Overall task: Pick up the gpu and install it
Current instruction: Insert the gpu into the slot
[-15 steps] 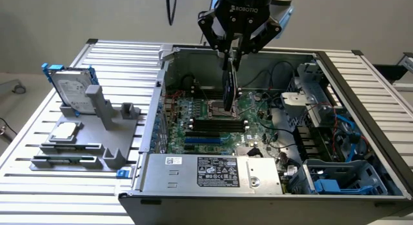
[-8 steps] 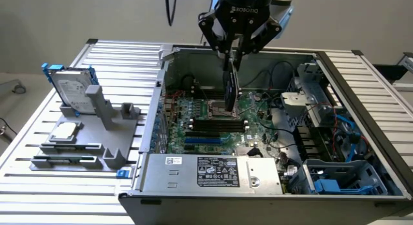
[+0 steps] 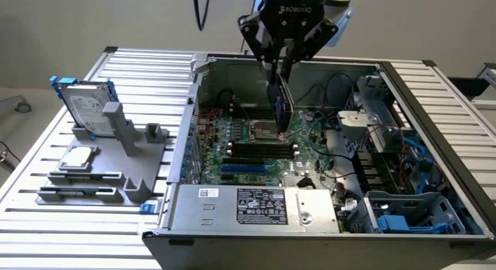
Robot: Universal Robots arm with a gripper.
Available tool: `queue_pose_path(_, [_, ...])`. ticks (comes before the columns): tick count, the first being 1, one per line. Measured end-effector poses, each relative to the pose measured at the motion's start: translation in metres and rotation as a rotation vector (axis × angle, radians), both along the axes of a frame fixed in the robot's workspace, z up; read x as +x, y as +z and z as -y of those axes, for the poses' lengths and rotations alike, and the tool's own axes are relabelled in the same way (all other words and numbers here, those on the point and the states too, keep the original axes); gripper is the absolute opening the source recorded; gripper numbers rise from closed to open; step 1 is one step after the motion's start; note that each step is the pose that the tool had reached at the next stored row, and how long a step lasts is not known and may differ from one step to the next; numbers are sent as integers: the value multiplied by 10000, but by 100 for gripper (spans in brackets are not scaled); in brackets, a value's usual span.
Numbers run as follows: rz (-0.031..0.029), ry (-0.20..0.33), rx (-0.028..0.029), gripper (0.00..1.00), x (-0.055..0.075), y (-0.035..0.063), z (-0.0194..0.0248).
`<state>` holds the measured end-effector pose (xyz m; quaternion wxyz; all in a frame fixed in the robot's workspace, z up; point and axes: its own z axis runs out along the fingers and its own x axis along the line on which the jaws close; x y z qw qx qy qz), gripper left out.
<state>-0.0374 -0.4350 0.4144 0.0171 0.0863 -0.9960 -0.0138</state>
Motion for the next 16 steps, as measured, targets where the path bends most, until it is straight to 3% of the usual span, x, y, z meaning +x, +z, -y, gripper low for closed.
queue_pose_path(16, [-1, 2900, -1, 26, 1, -88, 0])
